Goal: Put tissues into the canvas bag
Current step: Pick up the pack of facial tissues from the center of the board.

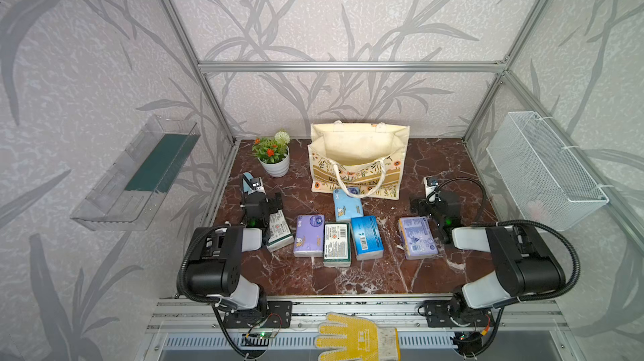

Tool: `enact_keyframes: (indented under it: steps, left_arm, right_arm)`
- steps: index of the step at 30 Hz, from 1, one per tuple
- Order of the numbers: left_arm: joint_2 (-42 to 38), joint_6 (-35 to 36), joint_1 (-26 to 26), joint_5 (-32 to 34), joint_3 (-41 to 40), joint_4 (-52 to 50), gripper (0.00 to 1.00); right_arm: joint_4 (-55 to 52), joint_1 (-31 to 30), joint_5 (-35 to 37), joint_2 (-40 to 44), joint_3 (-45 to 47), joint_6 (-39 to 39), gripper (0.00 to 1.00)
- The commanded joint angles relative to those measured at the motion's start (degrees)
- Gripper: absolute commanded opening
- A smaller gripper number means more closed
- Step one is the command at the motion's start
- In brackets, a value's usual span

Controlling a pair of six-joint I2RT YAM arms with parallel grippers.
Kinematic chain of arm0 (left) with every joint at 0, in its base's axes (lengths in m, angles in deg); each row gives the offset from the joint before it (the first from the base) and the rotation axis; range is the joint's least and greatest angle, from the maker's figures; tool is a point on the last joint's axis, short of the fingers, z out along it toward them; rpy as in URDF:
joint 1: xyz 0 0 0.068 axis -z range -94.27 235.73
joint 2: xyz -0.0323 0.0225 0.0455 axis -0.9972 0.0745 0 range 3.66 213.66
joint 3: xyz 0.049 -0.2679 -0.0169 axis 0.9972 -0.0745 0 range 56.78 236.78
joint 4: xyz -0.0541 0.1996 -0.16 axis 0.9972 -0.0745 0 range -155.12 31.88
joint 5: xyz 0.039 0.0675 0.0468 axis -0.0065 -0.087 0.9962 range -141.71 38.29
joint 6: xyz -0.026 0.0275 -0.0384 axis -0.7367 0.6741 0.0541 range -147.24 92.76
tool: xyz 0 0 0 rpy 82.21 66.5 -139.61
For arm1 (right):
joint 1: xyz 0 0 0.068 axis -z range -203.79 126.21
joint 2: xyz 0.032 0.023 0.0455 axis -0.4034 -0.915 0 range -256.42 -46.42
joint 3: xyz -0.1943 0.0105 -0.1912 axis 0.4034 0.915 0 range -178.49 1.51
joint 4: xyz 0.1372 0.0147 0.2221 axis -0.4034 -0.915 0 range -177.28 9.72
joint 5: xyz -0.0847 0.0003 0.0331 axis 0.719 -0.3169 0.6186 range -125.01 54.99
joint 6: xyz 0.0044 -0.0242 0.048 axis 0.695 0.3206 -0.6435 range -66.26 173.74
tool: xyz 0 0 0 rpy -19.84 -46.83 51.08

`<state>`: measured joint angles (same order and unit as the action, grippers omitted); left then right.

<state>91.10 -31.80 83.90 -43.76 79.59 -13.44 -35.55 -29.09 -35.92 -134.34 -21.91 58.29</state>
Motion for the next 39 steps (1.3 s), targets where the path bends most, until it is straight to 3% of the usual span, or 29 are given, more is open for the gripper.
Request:
enact_keyframes:
  steps: [1, 23, 26, 28, 29, 31, 35, 39]
  left_arm:
    - [-0.5, 0.6, 0.3, 0.8, 0.4, 1.4, 0.99]
    - [-0.6, 0.3, -0.1, -0.1, 0.5, 1.3, 0.99]
    - [-0.6, 0.0, -0.2, 0.7, 0.7, 1.6, 0.94]
    - [-3.8, -2.4, -0.2, 6.4, 5.1, -8.8, 0.94]
    - [-6.4, -5.2, -0.5, 8.6, 10.0, -22.1, 0.94]
    - [-9.2, -7.9, -1.2, 10.4, 16.5, -35.4, 0.9]
    - [-16.2, -10.6, -0.5, 12.2, 18.1, -41.7, 0.86]
    - [-23.7, -12.1, 0.4, 10.6, 17.3, -45.8, 0.89]
  right_arm:
    - [0.1, -0.1, 0.6, 0.2, -1.0, 0.5, 0.99]
    - [0.1, -0.2, 0.6, 0.3, -1.0, 0.5, 0.99]
    - [0.2, -0.1, 0.5, 0.4, -0.8, 0.5, 0.99]
    - [-0.2, -0.1, 0.3, 1.2, -1.2, 0.3, 0.99]
    - [-3.9, -0.1, 0.5, 2.5, -2.3, 0.2, 0.99]
    - [-17.1, 0.1, 2.7, 6.0, -7.3, -1.9, 0.99]
    - [-42.8, 0.9, 2.0, 7.5, -19.5, -5.9, 0.99]
    - [-51.8, 0.9, -0.1, 10.0, -21.9, -10.9, 0.99]
